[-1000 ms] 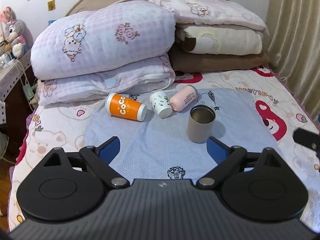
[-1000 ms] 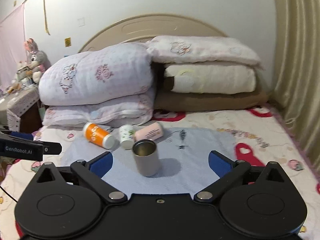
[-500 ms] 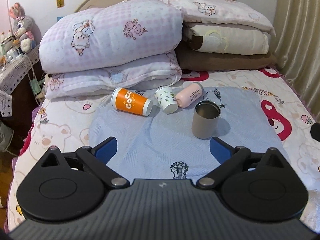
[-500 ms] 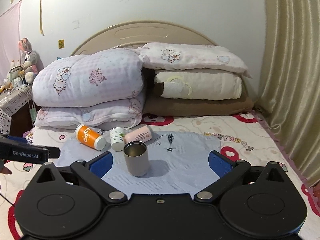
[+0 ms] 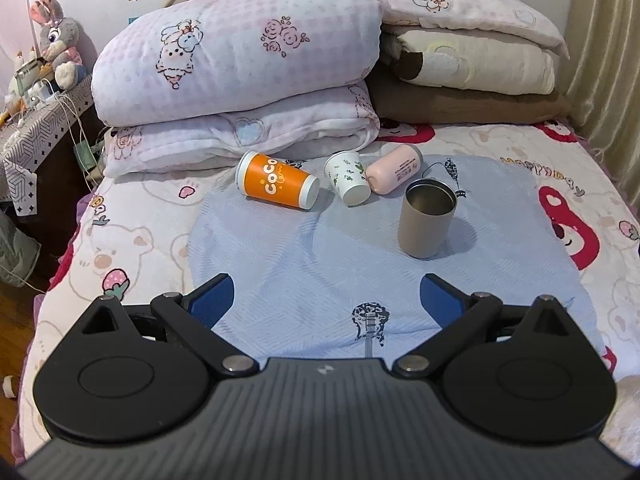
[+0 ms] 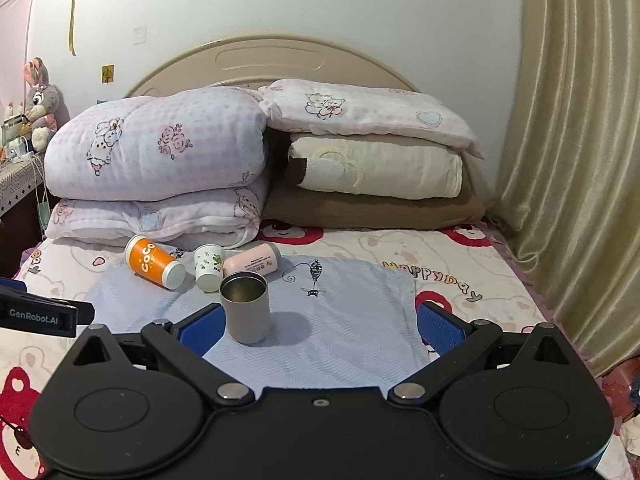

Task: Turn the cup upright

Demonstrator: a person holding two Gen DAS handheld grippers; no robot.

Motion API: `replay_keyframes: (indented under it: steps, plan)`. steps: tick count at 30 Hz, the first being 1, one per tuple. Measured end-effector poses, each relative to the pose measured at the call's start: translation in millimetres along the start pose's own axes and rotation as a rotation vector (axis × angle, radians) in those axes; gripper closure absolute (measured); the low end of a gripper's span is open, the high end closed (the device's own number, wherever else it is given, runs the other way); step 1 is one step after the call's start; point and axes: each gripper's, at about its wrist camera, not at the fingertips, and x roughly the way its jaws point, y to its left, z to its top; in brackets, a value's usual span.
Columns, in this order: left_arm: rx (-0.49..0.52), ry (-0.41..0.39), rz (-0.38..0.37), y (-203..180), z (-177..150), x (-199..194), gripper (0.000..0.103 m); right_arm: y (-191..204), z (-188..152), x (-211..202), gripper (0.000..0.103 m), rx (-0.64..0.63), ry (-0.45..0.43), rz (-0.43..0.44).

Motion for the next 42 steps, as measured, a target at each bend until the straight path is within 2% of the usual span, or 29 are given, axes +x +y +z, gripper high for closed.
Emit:
replay_keyframes:
  steps: [9, 42]
  plan:
    - [-0.017, -0.020, 0.034, 9, -1, -6, 0.002, -1, -3, 1, 0.000, 0.002, 0.014, 0.009]
    - [-0.036, -0.003, 0.030, 11, -4, -5, 0.002, -3, -9, 10, 0.000, 0.003, 0.034, 0.000]
